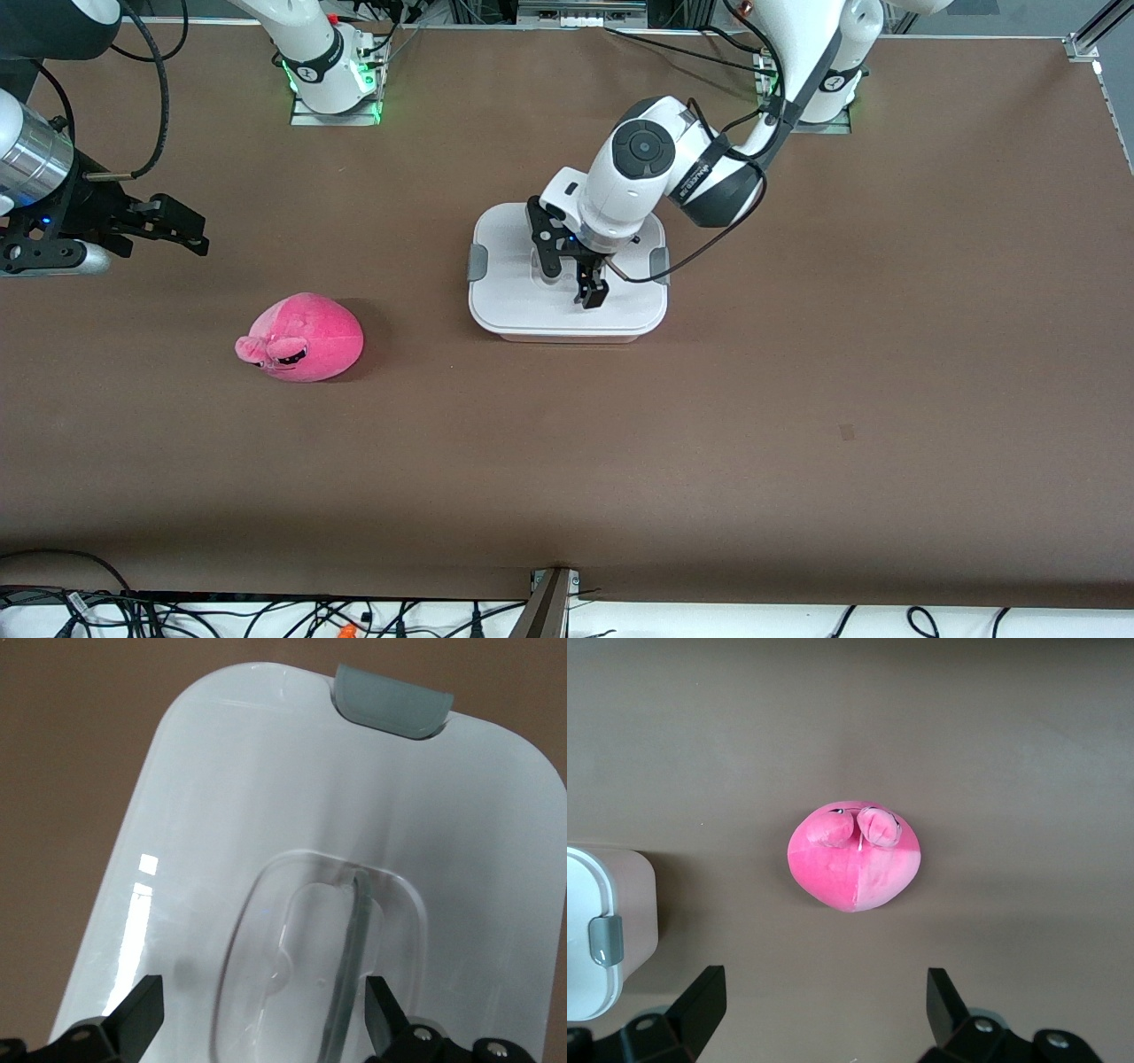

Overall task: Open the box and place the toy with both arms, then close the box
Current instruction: 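Move the left gripper over the white lid and grasp its grey handle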

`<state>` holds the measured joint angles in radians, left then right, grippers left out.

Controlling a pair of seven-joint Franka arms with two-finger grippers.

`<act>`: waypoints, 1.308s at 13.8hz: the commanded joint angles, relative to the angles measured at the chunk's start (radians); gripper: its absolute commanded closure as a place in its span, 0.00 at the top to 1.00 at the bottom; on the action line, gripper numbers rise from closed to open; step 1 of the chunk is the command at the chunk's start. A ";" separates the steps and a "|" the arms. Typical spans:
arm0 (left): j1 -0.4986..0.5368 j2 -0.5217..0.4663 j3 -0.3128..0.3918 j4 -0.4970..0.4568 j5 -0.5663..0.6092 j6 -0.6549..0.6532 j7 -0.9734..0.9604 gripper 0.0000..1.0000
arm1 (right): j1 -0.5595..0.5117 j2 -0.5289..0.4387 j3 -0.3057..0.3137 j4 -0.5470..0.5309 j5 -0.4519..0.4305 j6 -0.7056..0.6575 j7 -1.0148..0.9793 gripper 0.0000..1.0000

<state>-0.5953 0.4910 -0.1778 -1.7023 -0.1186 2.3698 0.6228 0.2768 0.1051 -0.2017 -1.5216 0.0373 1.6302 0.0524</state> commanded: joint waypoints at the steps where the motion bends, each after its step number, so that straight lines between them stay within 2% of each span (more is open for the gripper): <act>1: 0.005 -0.129 -0.008 -0.125 -0.013 0.017 -0.014 1.00 | -0.004 -0.002 0.002 0.004 -0.014 0.003 -0.011 1.00; 5: 0.006 -0.120 -0.008 -0.123 -0.010 -0.004 -0.002 1.00 | -0.002 -0.002 0.002 0.006 -0.014 0.003 -0.011 1.00; 6: 0.005 -0.102 -0.008 -0.117 -0.009 -0.001 0.029 0.86 | -0.002 -0.002 0.002 0.006 -0.014 0.003 -0.011 1.00; 7: 0.003 -0.100 -0.008 -0.117 -0.010 -0.001 0.029 0.51 | -0.002 -0.002 0.002 0.008 -0.014 0.003 -0.011 1.00; 10: -0.001 -0.094 -0.008 -0.114 -0.010 0.009 0.029 0.38 | -0.001 -0.004 0.004 0.006 -0.014 0.000 -0.011 1.00; 11: -0.001 -0.091 -0.008 -0.114 -0.010 0.017 0.029 0.25 | -0.002 -0.004 0.004 0.006 -0.014 -0.001 -0.011 1.00; 14: 0.002 -0.094 -0.008 -0.111 -0.010 0.017 0.029 0.00 | -0.002 -0.004 0.002 0.006 -0.013 -0.001 -0.011 1.00; 18: 0.005 -0.092 -0.008 -0.054 -0.013 0.009 0.024 0.00 | -0.002 -0.002 0.002 0.006 -0.013 0.002 -0.011 1.00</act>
<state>-0.5908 0.4027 -0.1840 -1.8007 -0.1185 2.3846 0.6460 0.2768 0.1052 -0.2014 -1.5216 0.0373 1.6323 0.0524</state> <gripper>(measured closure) 0.925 0.000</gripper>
